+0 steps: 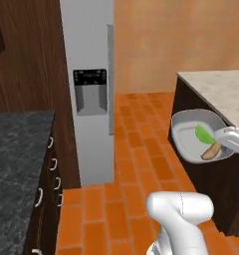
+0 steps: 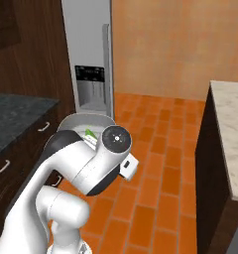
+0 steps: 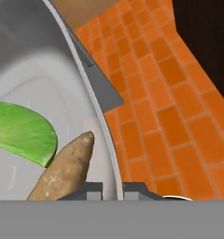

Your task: Take the meat container that has the chicken drumstick and place it on the second highest rack of the freezer. Then take the vegetable container that has the lemon wedge and sweet potato and place it on the highest rack of the freezer.

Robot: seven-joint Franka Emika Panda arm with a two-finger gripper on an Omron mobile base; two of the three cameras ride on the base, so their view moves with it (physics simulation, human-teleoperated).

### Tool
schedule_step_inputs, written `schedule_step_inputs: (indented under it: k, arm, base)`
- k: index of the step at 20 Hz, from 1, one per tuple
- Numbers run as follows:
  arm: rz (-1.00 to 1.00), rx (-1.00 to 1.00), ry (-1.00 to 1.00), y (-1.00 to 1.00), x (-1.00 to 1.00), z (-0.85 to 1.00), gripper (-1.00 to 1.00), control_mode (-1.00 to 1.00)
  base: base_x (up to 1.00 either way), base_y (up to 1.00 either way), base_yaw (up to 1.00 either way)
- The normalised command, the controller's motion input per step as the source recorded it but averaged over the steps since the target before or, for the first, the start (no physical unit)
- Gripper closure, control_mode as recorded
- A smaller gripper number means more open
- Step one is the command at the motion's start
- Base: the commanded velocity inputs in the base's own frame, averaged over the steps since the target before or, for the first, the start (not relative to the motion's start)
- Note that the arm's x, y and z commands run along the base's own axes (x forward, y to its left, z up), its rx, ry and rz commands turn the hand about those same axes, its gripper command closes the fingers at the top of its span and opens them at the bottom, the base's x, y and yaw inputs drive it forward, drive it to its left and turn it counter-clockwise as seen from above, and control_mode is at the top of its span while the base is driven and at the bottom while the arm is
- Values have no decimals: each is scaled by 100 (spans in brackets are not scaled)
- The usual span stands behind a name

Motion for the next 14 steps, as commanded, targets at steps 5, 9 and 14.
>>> schedule_step_inputs:
  k: [5,9,14]
  arm:
    - [0,0,0,0,0,0,100,100]
    - [0,0,0,0,0,0,100,100]
    - [0,0,0,0,0,0,100,100]
  base:
    - [100,-42,8]
    - [100,-79,12]
    - [100,-87,12]
